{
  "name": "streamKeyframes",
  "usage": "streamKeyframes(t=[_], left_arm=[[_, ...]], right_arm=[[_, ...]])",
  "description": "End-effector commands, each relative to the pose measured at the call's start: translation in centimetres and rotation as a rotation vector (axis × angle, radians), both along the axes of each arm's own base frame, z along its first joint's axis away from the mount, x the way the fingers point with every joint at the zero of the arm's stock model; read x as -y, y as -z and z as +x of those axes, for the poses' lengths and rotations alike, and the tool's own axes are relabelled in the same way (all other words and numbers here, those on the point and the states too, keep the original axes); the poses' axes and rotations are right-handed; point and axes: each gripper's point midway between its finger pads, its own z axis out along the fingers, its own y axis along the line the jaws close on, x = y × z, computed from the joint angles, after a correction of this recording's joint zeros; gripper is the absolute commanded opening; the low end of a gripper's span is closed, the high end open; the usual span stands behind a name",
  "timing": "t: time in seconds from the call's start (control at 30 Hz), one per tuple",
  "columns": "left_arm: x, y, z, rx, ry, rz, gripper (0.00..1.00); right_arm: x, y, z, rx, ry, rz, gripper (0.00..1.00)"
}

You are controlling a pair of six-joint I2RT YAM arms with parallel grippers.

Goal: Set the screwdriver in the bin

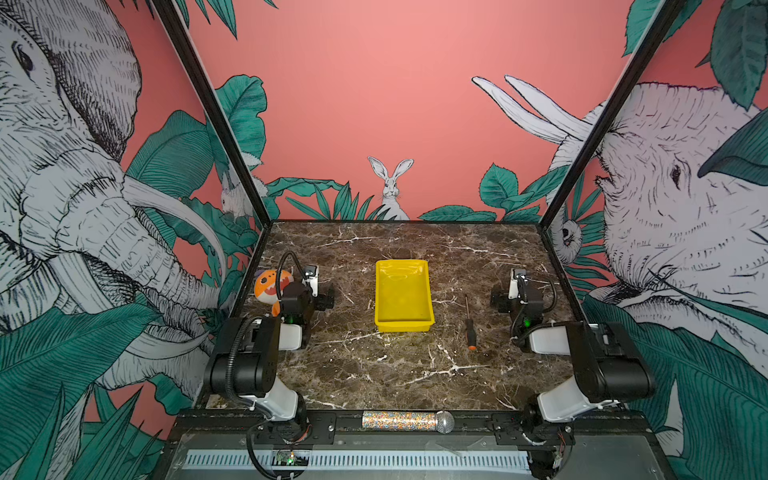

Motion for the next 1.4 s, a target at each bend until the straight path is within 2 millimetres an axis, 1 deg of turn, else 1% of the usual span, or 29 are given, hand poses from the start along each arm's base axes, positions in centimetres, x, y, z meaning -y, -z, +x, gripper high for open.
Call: streamKeyframes(t=[0.0,0.87,0.97,1.37], left_arm=[[0.21,-0.98,0.05,0.036,0.012,0.012,1.0],[0.11,-0.91,0.11,0.028,0.008,0.009,1.0],[-0.68,-0.85,0.33,0.017,-0.039,0.011,1.0],[-0.66,-0.87,0.32,0.018,-0.039,0.011,1.0]], right_arm=[[0.05,-1.32,0.53,0.055,0.008,0.005,0.99],[0.07,-1.3,0.51,0.054,0.008,0.005,0.99],[0.04,-1.35,0.54,0.056,0.008,0.005,0.99],[0.04,-1.31,0.52,0.055,0.008,0.005,0.99]])
